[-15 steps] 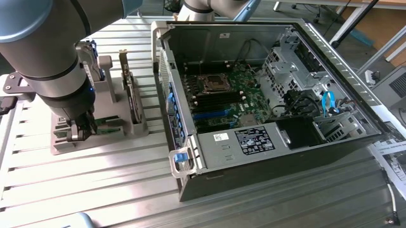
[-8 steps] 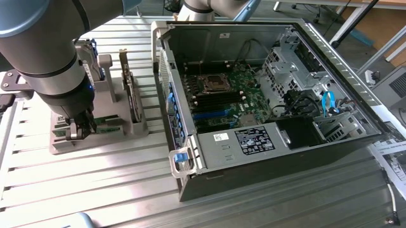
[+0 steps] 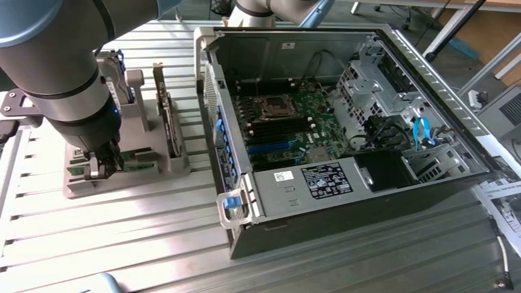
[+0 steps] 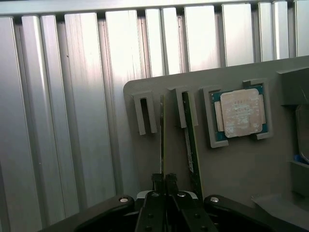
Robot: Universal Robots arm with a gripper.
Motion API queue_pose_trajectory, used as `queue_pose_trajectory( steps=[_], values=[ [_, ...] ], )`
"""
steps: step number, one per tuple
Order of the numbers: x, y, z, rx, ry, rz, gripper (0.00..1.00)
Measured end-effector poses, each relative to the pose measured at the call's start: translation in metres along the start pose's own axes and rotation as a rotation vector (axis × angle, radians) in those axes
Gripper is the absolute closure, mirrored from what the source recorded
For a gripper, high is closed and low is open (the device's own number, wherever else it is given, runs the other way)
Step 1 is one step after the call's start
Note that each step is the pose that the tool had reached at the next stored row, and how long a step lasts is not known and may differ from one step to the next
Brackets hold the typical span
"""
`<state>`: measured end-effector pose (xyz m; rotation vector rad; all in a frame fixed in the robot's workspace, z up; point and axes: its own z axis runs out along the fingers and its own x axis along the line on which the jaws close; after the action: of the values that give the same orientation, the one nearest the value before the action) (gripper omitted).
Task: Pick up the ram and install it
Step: 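Pick up the ram and move it above insertion slot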
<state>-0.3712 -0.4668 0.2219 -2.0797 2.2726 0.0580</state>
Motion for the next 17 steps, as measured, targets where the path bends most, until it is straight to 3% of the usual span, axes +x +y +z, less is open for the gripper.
queue_pose_trajectory(
  steps=[8,17],
  values=[
    [0.0,0.0,-0.0001,-0.0001,0.0,0.0,0.87],
    [-0.0006,-0.0001,-0.0083,0.0001,-0.0001,0.0,0.87]
  ],
)
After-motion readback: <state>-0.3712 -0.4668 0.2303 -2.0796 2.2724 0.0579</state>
